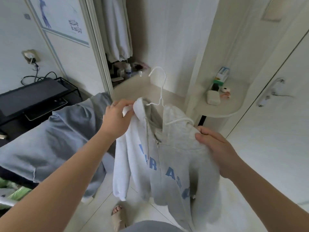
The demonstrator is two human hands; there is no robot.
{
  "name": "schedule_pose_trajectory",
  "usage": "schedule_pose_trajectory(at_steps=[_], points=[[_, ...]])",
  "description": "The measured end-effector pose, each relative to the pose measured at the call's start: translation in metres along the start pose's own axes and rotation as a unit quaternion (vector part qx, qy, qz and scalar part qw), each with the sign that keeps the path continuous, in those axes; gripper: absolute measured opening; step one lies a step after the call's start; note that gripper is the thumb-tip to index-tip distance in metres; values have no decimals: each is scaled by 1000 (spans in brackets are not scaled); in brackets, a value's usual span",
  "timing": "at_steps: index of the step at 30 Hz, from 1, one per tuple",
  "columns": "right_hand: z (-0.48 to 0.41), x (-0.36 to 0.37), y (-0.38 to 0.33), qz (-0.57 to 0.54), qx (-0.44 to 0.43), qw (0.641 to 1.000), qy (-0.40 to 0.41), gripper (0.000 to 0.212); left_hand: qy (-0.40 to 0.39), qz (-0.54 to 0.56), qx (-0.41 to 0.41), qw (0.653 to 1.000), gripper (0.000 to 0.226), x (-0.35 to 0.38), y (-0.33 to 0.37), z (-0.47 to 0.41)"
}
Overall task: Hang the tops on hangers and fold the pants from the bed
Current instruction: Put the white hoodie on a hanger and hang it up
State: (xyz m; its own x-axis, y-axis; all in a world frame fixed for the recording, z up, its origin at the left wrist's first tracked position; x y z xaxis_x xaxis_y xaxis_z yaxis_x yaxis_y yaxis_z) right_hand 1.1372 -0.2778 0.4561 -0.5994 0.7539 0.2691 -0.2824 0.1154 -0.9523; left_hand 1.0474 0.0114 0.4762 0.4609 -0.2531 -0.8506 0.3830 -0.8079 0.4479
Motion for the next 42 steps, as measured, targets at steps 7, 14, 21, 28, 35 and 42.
schedule_pose_trajectory(at_steps=[7, 14, 21, 28, 35, 42], points=[[-67, 58, -20, -105, -36, 993, 41, 13, -172, 128, 68, 974, 20, 27, -9, -50], [-174, 140, -78, -115, -69, 991, 19, 25, -210, 153, 165, 952, 16, -26, -30, -109], [-264, 205, -148, -29, -198, 974, 102, 32, -179, 175, 223, 942, 20, -89, -34, -177], [-327, 258, -250, 26, -337, 936, 99, 17, -113, 184, 249, 944, 22, -139, -42, -252], [-407, 319, -350, 65, -445, 893, 25, 18, 26, 83, 238, 967, 28, -183, -39, -347], [-485, 351, -459, 98, -515, 851, 27, 22, 191, -99, 194, 957, 19, -238, -7, -464]])
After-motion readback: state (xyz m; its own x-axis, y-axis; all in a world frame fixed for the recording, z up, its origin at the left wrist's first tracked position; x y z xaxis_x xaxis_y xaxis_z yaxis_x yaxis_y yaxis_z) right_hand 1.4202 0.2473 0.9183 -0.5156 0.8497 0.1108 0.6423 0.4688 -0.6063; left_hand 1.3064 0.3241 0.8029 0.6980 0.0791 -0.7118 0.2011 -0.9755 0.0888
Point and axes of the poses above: each hand's wrist, its own z-axis away from the middle knuckle, its own x-axis out of the palm, y = z × x, the point moved 7 cm from there along -z, towards the middle knuckle, and after that the axes turned 15 degrees about -z, right-handed, at the moved point
